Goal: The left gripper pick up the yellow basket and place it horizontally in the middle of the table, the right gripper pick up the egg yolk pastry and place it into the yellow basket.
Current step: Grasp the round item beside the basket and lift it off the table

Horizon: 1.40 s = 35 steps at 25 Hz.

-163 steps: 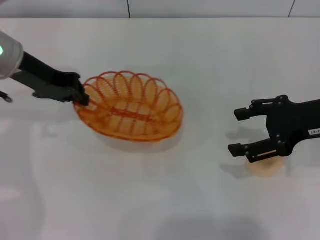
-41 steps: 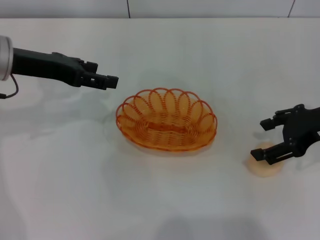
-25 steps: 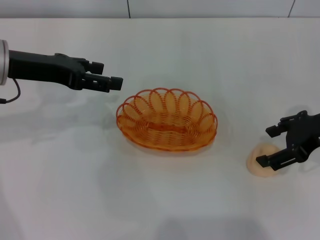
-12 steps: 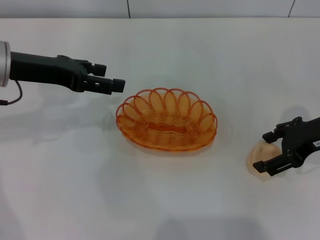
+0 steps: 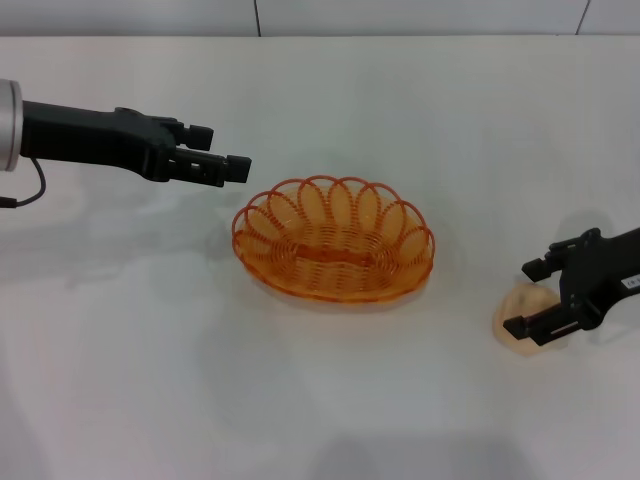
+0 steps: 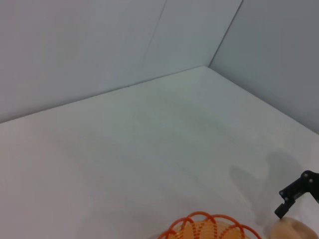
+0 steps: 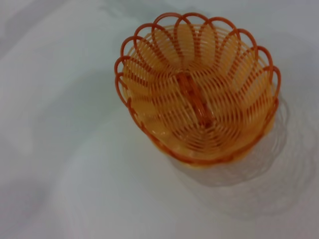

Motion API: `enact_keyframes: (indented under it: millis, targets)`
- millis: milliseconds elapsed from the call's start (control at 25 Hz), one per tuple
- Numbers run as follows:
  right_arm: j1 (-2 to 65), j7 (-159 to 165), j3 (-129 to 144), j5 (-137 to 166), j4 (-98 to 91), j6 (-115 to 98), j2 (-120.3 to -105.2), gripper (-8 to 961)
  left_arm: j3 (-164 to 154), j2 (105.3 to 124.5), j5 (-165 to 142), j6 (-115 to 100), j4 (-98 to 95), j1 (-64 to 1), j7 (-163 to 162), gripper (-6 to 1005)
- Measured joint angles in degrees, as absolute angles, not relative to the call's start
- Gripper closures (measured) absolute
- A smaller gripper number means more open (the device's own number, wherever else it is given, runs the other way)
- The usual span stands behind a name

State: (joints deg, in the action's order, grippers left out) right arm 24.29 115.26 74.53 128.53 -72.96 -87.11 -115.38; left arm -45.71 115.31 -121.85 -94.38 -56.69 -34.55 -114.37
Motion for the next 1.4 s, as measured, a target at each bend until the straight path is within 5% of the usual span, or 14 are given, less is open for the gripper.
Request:
enact_keyframes:
  millis: [640, 1080, 1400]
  targets:
    - [25.3, 115.4, 75.0, 128.7, -72.2, -87.0, -115.4, 128, -45.7, 115.35, -121.8, -94.2, -56.4, -34.5, -114.4, 109]
    - [25.3, 115.5, 75.0, 128.7, -72.1, -87.2, -115.4, 258, -45.7, 115.81, -121.8, -94.3, -56.5, -34.4, -114.3, 110]
    - [25.4, 115.6, 75.0, 128.7, -71.2, -87.1, -115.4, 637, -45.7, 115.95, -121.8, -94.3, -56.5, -34.4, -114.2, 110]
